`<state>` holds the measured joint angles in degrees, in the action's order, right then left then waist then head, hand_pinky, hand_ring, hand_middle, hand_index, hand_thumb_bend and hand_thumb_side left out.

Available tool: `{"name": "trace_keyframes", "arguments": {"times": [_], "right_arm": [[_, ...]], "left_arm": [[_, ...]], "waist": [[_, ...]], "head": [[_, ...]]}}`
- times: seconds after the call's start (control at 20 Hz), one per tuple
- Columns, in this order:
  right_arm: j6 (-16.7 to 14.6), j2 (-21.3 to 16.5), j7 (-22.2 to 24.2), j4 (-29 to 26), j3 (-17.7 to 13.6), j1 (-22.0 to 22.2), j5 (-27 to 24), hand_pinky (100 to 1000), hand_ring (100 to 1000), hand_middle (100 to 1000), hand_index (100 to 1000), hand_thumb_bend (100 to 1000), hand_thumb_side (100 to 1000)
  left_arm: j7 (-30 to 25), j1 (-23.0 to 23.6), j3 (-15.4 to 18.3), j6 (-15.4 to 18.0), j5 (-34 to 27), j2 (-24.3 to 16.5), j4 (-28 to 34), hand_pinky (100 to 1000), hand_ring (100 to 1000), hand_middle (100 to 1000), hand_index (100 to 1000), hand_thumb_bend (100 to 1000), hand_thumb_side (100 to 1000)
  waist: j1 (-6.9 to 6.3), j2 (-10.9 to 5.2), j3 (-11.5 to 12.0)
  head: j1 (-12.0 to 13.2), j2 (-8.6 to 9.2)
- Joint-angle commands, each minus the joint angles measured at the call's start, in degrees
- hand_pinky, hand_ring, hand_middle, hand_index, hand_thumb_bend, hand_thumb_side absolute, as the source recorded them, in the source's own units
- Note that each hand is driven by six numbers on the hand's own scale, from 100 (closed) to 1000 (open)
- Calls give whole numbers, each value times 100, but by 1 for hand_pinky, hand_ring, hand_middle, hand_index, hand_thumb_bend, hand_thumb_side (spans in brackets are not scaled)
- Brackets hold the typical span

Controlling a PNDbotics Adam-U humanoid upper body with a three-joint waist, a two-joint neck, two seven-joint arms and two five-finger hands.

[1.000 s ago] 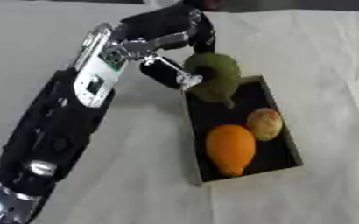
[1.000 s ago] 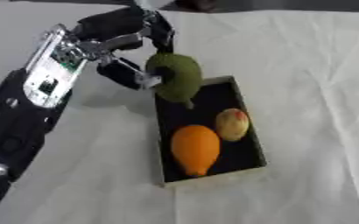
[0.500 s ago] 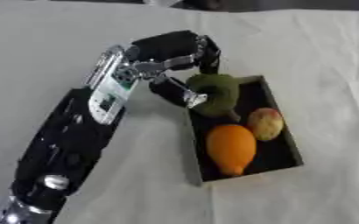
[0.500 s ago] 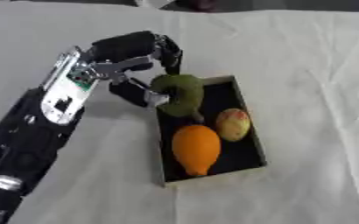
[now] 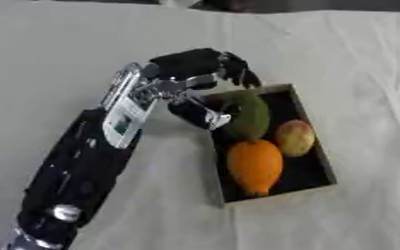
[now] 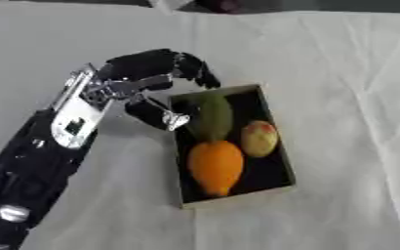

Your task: Pick up objects on the table and place them in the box.

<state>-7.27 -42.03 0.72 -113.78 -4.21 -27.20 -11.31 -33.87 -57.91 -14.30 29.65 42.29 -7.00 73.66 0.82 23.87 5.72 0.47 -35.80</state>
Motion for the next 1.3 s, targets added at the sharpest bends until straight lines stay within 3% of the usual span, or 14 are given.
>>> {"name": "trace_keyframes", "arguments": {"times": [0.05,0.25,0.55,0.75,0.8,0.95,1.15,1.3], "right_arm": [[12,-93,-3,-81,-81,-48,-55,920,946,584,762,100,470],[14,-84,-3,-81,-79,-49,-61,920,946,584,762,100,470],[21,-80,-3,-81,-75,-52,-69,920,947,585,763,100,470],[-24,-112,-51,-81,-80,-92,-76,918,945,588,764,100,470],[-47,-119,-76,-81,-86,-110,-78,917,943,589,765,100,470],[-99,-127,-152,-81,-91,-164,-88,916,942,591,766,100,470],[-166,-104,-254,-81,-102,-239,-126,914,939,595,767,100,470],[-228,-79,-334,-81,-106,-293,-153,912,936,597,768,100,470]], "left_arm": [[-356,-63,61,232,-35,-11,148,785,811,824,928,100,257],[-490,-45,79,244,-39,-8,214,821,848,870,951,100,259],[-386,-30,194,106,-315,-57,475,772,804,819,904,100,282],[0,-22,430,-271,-1022,-301,1038,758,781,797,874,100,406],[146,-13,542,-418,-1249,-392,1202,749,773,791,866,100,508],[730,51,893,-897,-1955,-718,1688,736,762,781,855,100,672],[1931,289,1413,-1541,-3066,-1130,2265,713,742,759,835,100,672],[2602,540,1629,-1844,-3711,-1409,2730,716,741,756,830,100,672]], "waist": [[14,-173,-9],[20,-184,-12],[13,-208,-3],[12,-242,13],[11,-254,20],[10,-286,34],[27,-318,64],[64,-335,79]], "head": [[9,15],[21,23],[20,39],[-21,19],[-43,10],[-88,-11],[-140,-16],[-170,-4]]}}
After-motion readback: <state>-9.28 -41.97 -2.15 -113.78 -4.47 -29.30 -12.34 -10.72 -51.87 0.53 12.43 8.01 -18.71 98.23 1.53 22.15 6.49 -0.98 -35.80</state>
